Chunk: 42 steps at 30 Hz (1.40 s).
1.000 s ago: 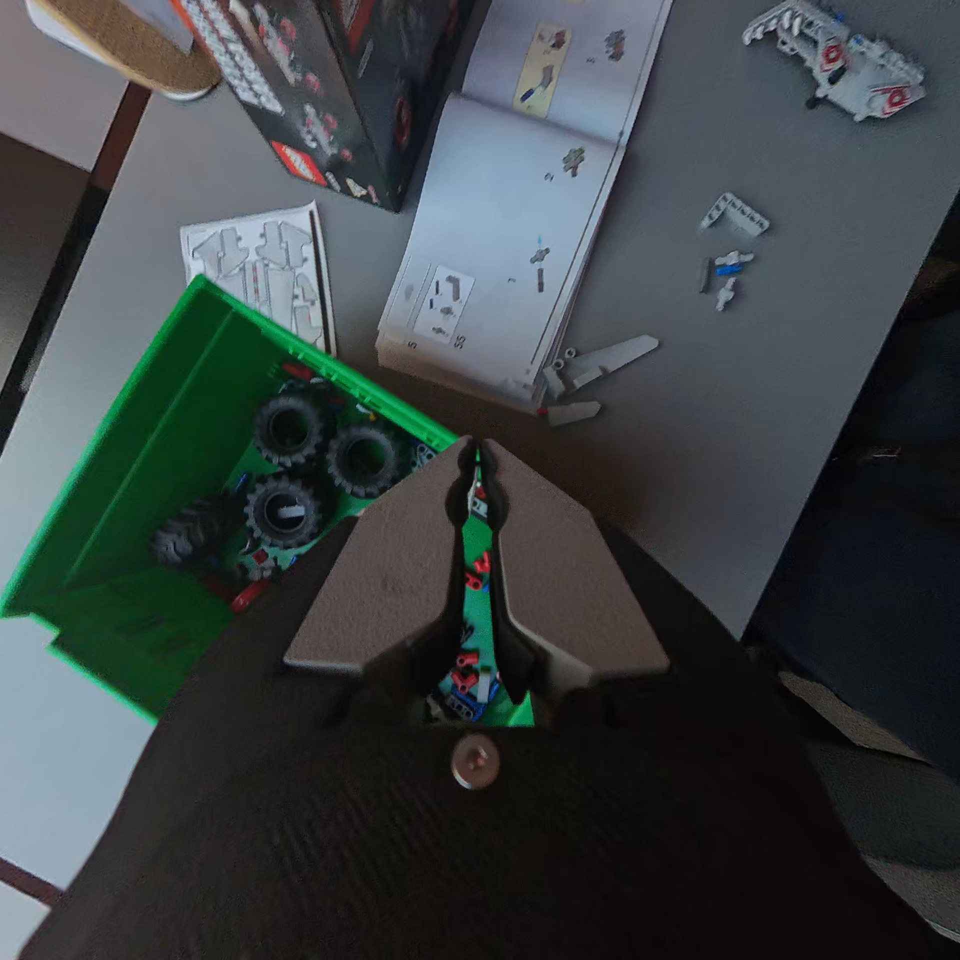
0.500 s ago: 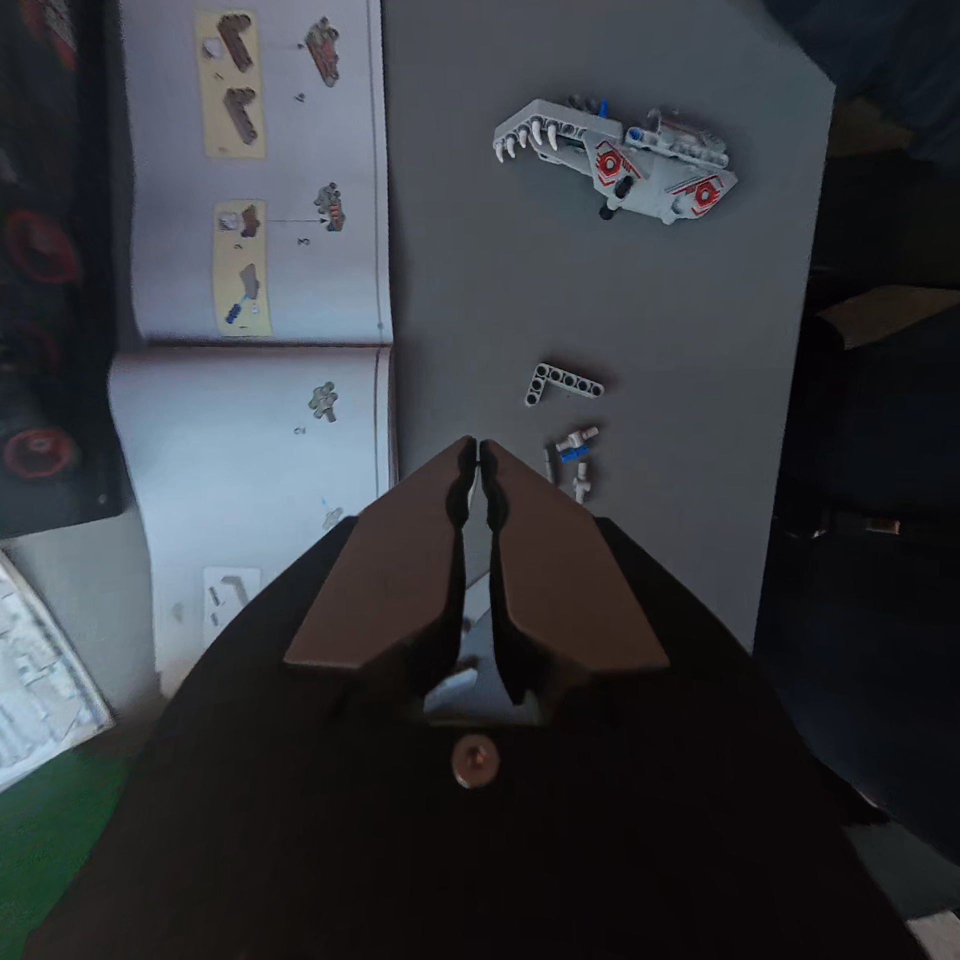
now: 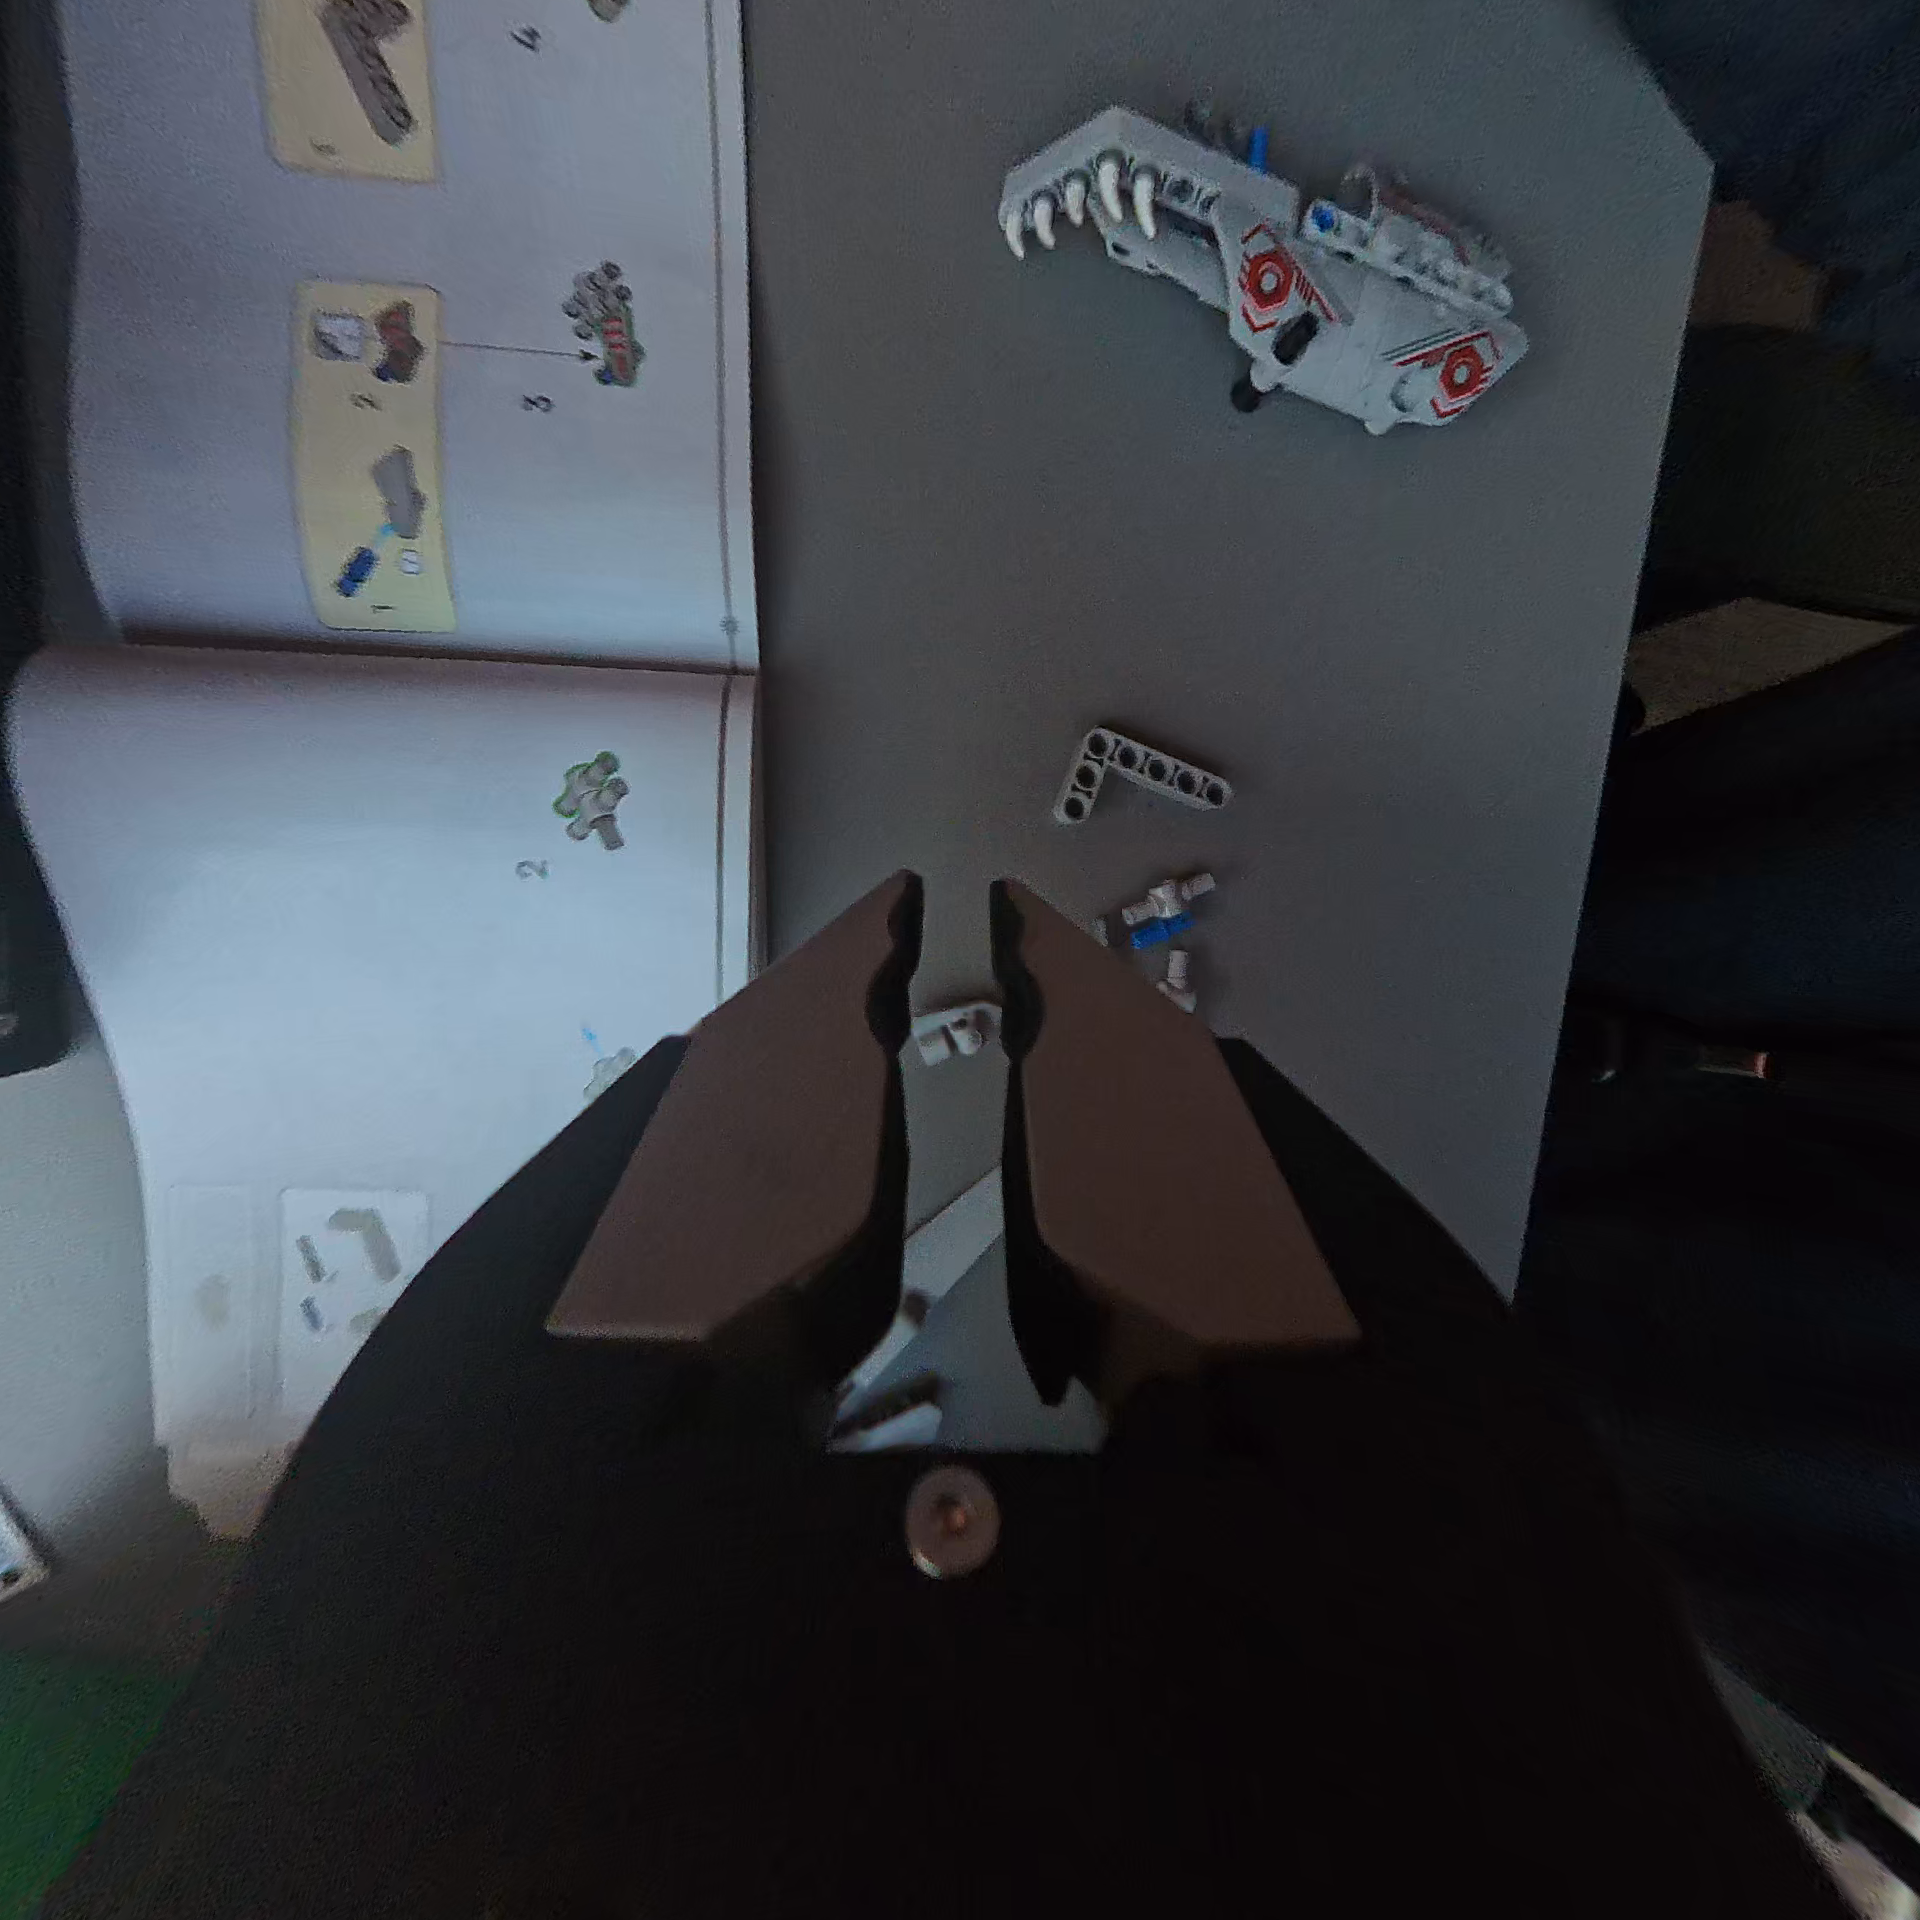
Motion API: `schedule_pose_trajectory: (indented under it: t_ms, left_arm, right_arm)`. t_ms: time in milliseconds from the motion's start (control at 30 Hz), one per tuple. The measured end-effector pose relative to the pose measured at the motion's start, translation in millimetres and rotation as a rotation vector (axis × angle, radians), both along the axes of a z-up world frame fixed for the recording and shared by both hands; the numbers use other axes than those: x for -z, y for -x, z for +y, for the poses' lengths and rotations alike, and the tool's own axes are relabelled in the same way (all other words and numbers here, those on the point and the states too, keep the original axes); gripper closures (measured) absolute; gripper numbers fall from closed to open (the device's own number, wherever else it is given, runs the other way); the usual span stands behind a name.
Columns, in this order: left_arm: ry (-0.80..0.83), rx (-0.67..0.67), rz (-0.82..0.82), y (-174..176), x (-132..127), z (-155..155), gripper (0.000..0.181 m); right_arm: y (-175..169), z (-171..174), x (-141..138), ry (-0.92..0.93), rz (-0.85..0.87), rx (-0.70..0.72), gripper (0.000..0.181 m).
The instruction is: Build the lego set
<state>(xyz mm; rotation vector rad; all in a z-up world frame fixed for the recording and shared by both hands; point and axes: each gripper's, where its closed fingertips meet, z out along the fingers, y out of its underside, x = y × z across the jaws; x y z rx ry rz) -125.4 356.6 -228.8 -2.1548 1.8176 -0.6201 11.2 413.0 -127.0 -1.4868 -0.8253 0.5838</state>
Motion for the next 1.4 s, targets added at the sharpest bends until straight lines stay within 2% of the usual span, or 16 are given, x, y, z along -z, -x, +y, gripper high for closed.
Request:
schedule_pose_trajectory:
  t_ms: [33,233,333,433,533,700,867,1100,1233,1333,1400]
  left_arm:
    - [-0.023,-0.019,-0.030,4,-14,3,0.171]
    - [-0.199,-0.139,-0.271,53,-113,-1,0.161]
    - [-0.333,-0.246,-0.373,95,-139,-4,0.160]
    - [-0.440,-0.381,-0.471,144,-154,-3,0.160]
    - [-0.482,-0.512,-0.501,192,-153,5,0.160]
    - [-0.499,-0.682,-0.438,258,-128,29,0.153]
    - [-0.492,-0.721,-0.540,275,-126,49,0.155]
    - [-0.509,-0.693,-0.580,279,-126,61,0.153]
    - [-0.477,-0.667,-0.680,274,-122,59,0.155]
    - [-0.431,-0.654,-0.662,267,-108,59,0.155]
    - [-0.439,-0.646,-0.622,265,-100,61,0.155]
  right_arm:
    - [0,0,0,0.006,0.008,-0.004,0.179]
    - [2,0,2,0.028,0.019,-0.015,0.177]
    - [2,0,3,0.025,0.004,-0.016,0.175]
    - [-5,-7,-12,-0.014,0.045,-0.024,0.175]
    - [-20,-6,-36,-0.050,0.120,0.007,0.174]
    - [-38,3,-78,-0.086,0.145,0.077,0.170]
    - [-35,2,-105,-0.167,0.111,0.123,0.168]
    - [-29,8,-82,-0.167,0.056,0.194,0.170]
    - [-4,14,-73,-0.103,0.060,0.099,0.165]
    - [21,15,-52,-0.069,-0.055,0.041,0.164]
    - [31,18,-38,-0.076,-0.155,0.051,0.164]
